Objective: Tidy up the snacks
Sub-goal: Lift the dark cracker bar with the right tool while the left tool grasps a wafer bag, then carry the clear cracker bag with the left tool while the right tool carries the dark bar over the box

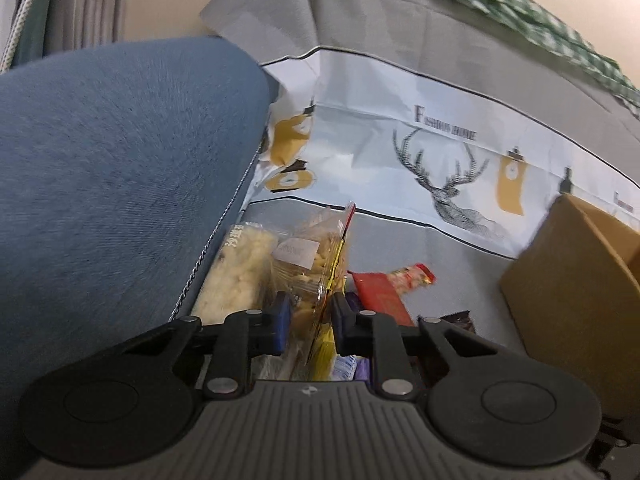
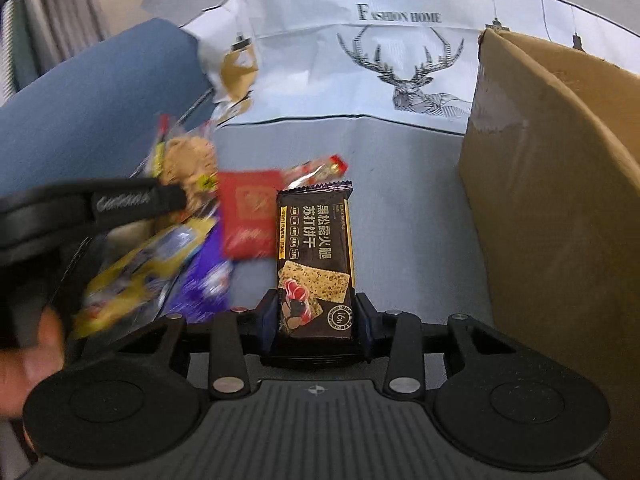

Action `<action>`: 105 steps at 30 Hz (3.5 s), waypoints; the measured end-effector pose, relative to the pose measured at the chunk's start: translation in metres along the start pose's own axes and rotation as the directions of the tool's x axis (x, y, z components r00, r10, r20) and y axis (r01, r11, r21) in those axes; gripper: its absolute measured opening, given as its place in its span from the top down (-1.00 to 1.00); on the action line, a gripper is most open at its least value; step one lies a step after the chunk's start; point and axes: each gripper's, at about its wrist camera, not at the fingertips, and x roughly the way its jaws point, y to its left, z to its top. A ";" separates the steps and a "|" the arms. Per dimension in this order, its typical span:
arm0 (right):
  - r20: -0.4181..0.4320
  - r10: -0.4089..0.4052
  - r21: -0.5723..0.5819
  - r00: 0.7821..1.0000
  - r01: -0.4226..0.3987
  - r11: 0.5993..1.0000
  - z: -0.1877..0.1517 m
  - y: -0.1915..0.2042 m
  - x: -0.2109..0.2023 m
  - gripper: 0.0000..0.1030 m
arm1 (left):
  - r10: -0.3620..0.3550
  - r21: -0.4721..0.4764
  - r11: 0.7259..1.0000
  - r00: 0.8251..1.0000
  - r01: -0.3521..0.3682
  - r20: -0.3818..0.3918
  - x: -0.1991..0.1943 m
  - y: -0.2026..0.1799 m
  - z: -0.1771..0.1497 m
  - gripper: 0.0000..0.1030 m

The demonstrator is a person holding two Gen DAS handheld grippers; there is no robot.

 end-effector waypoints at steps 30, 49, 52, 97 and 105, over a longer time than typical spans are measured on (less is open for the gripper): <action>-0.118 0.074 -0.148 0.990 -0.091 0.985 -0.089 -0.004 -0.088 0.16 | -0.154 -0.080 0.987 0.953 0.138 -0.260 -0.110 -0.011 -0.085 -0.03; -0.087 0.120 -0.126 0.989 -0.130 0.983 -0.088 -0.008 -0.080 -0.16 | -0.049 -0.063 0.997 0.993 0.043 -0.104 -0.077 -0.034 -0.068 -0.62; -0.081 0.107 -0.146 0.991 -0.118 0.982 -0.088 -0.006 -0.078 -0.16 | -0.035 -0.054 0.998 0.993 0.029 -0.109 -0.074 -0.035 -0.069 -0.52; -0.018 0.036 -0.226 0.999 -0.039 0.973 -0.092 0.001 -0.082 0.20 | -0.047 -0.094 0.995 0.990 0.035 -0.133 -0.080 -0.024 -0.066 0.09; 0.076 0.062 -0.239 0.995 -0.042 0.970 -0.087 0.005 -0.108 0.20 | -0.113 -0.064 0.992 0.994 0.113 0.000 -0.127 -0.025 -0.065 0.09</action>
